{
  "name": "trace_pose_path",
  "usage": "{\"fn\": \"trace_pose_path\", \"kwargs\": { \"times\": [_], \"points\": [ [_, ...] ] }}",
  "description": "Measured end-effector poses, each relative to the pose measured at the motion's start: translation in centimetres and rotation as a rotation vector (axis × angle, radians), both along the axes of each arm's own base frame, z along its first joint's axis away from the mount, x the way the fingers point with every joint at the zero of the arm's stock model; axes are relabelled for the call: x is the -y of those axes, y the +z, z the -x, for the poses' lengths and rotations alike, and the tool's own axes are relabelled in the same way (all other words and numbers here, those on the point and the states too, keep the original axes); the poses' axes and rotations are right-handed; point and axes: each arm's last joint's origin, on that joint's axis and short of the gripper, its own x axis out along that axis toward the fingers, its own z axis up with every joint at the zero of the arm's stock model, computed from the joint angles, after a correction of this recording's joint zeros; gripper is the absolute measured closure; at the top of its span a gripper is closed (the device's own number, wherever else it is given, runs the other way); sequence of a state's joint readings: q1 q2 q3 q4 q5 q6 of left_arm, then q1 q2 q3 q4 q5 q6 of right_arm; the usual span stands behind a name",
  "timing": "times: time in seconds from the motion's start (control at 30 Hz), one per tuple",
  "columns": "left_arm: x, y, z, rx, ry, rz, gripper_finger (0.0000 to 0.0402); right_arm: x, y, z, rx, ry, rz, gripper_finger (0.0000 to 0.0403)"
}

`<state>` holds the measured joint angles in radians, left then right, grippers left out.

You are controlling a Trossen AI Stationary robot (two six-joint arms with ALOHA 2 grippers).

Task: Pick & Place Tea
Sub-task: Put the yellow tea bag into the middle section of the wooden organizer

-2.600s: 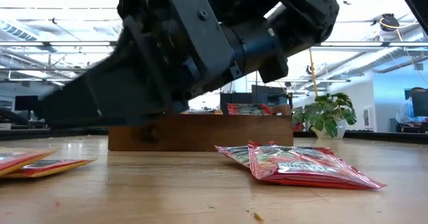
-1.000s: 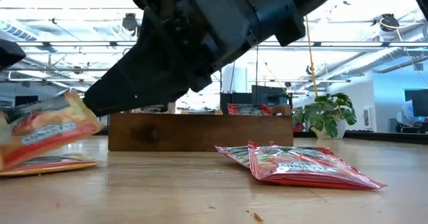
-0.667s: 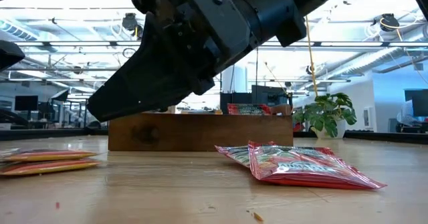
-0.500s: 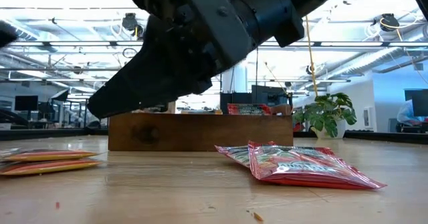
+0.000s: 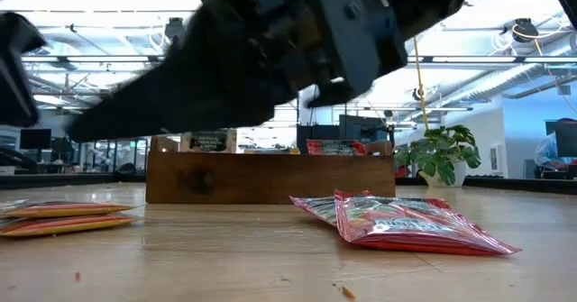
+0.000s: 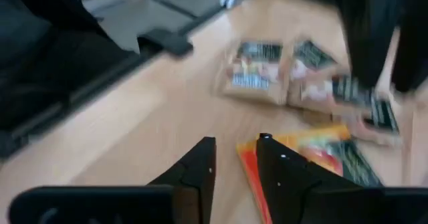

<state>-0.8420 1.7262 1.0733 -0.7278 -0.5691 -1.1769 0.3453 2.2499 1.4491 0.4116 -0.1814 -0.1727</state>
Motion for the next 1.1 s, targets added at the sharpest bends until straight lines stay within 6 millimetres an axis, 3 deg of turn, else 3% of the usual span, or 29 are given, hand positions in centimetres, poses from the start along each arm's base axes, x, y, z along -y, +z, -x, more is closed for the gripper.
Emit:
{"fn": "trace_pose_path", "kwargs": {
  "times": [0.23, 0.6, 1.1],
  "points": [
    [-1.2, -0.5, -1.5, -0.084, -0.082, 0.023, 0.0313, 1.5, -0.8, -0.8, 0.003, -0.046, -0.028, 0.0348],
    [-1.9, -0.5, -2.1, -0.107, -0.096, 0.013, 0.0313, 2.6, -2.4, -1.3, 0.005, -0.017, -0.035, 0.0397],
    [-2.2, -1.1, -2.4, -0.115, -0.060, 0.000, 0.0313, 3.4, -4.4, -1.1, -0.175, -0.086, -0.129, 0.0403]
  ]
}}
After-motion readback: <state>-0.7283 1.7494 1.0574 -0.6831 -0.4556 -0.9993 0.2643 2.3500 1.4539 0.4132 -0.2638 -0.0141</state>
